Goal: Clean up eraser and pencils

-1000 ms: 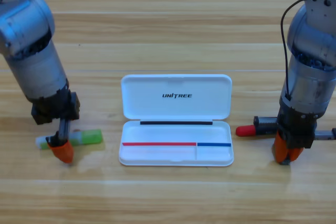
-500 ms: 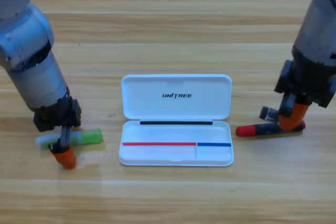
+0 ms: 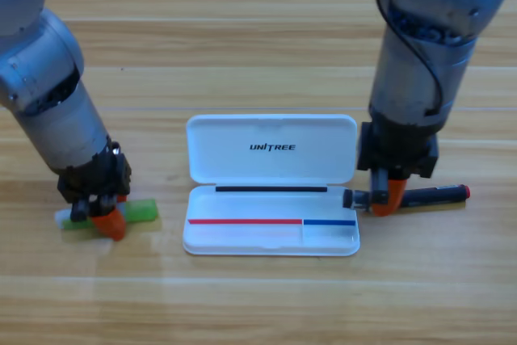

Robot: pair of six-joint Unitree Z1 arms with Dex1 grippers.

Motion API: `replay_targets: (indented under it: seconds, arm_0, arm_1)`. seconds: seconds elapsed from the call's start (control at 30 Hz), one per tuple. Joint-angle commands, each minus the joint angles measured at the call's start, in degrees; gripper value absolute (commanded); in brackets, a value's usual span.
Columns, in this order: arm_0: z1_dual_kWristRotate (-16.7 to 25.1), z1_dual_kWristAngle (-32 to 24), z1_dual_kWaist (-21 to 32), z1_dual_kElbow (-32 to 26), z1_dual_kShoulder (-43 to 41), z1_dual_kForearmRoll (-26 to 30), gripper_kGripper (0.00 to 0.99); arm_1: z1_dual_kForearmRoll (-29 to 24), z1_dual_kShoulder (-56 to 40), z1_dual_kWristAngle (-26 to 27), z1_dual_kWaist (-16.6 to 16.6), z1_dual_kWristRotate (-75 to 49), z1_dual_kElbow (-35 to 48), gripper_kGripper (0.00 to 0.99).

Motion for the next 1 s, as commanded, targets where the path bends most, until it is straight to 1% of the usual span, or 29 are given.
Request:
replay_targets:
  seconds: [0.03,0.2,0.3,0.4,0.5,0.63,0.8,0.83,0.9,0.97,1.0]
  arm_0:
    - [1.01,0.50,0.92,1.65,3.68,-1.08,0.000]
    - [1.09,1.03,0.92,2.53,0.52,-0.90,0.000]
    - [1.97,1.64,0.92,2.27,-2.64,1.30,0.000]
    - [2.59,1.55,0.92,-0.19,-5.72,5.69,0.000]
    - [3.64,0.32,0.92,-3.01,-8.71,9.82,0.000]
    - [4.00,-2.05,0.92,-7.40,-9.59,15.01,0.000]
    - [3.56,-2.58,0.92,-10.21,-9.68,18.35,0.000]
    - [3.56,-3.02,0.92,-10.74,-9.68,19.05,0.000]
    - [3.56,-3.28,0.92,-11.53,-9.50,20.10,0.000]
    - [3.73,-3.72,0.92,-12.15,-9.50,20.89,0.000]
    - [3.73,-3.72,0.92,-12.24,-9.50,21.25,0.000]
  arm_1:
    - [0.61,6.53,0.17,2.13,-1.90,-2.46,0.000]
    - [0.61,8.46,0.26,2.49,-2.34,-4.22,0.000]
    - [0.61,9.43,0.35,2.84,-2.34,-4.84,0.000]
    - [0.61,10.04,0.35,3.10,-2.34,-5.36,0.000]
    - [0.61,11.01,0.44,3.10,-2.34,-5.89,0.000]
    - [0.61,12.07,0.35,3.10,-2.34,-6.15,0.000]
    - [0.61,12.07,0.44,3.10,-2.25,-6.24,0.000]
    - [0.61,12.15,0.44,3.10,-2.25,-6.33,0.049]
    - [0.61,12.24,0.44,3.10,-2.25,-6.51,0.345]
    - [0.61,12.24,0.44,3.10,-2.16,-6.68,0.680]
    - [0.61,11.98,0.35,3.10,-2.16,-6.68,0.788]
